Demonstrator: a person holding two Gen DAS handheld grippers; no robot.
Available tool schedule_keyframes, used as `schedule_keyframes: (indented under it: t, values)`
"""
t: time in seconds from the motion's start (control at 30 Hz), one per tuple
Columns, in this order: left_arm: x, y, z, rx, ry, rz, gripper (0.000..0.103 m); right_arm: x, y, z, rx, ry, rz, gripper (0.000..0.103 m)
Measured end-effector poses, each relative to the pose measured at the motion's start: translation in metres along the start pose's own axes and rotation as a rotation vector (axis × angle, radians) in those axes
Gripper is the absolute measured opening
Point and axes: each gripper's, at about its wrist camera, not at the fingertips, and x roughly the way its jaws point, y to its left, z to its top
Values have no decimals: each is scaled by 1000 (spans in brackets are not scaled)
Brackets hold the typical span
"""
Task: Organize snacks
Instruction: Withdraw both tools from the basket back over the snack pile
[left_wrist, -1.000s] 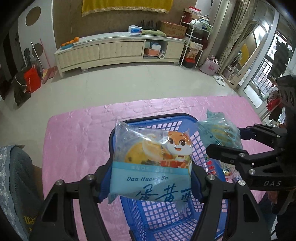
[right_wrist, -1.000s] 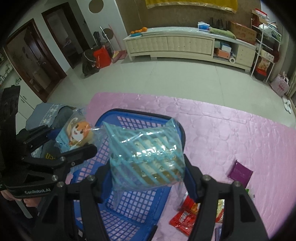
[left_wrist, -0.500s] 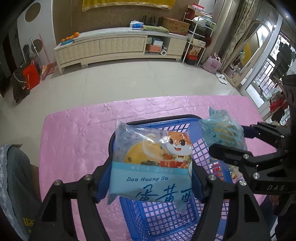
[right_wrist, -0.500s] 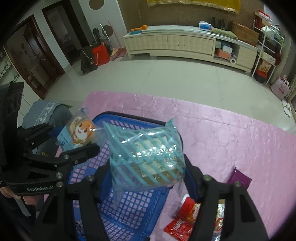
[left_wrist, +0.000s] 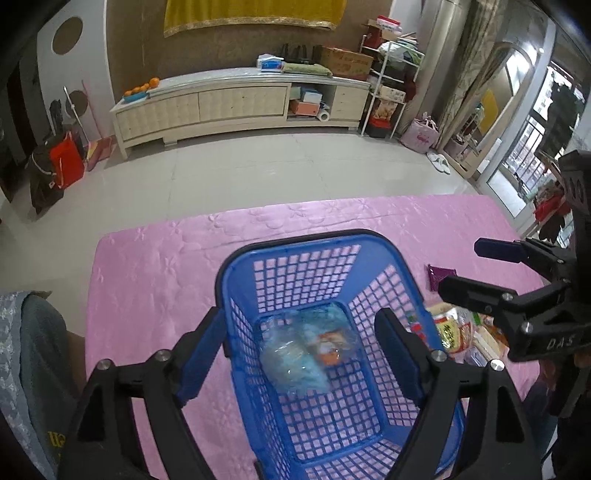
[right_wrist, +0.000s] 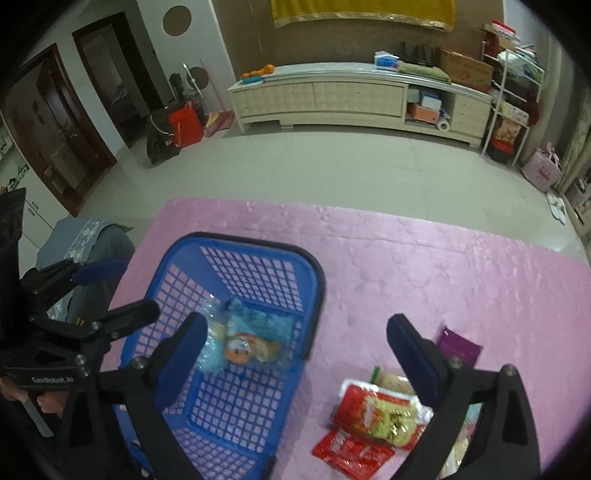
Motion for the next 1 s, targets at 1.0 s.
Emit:
schedule_keyframes:
  t: [1.0]
  values:
    - [-41, -170, -57, 183, -24, -90, 80, -119, -105, -116, 119, -24, -93, 99]
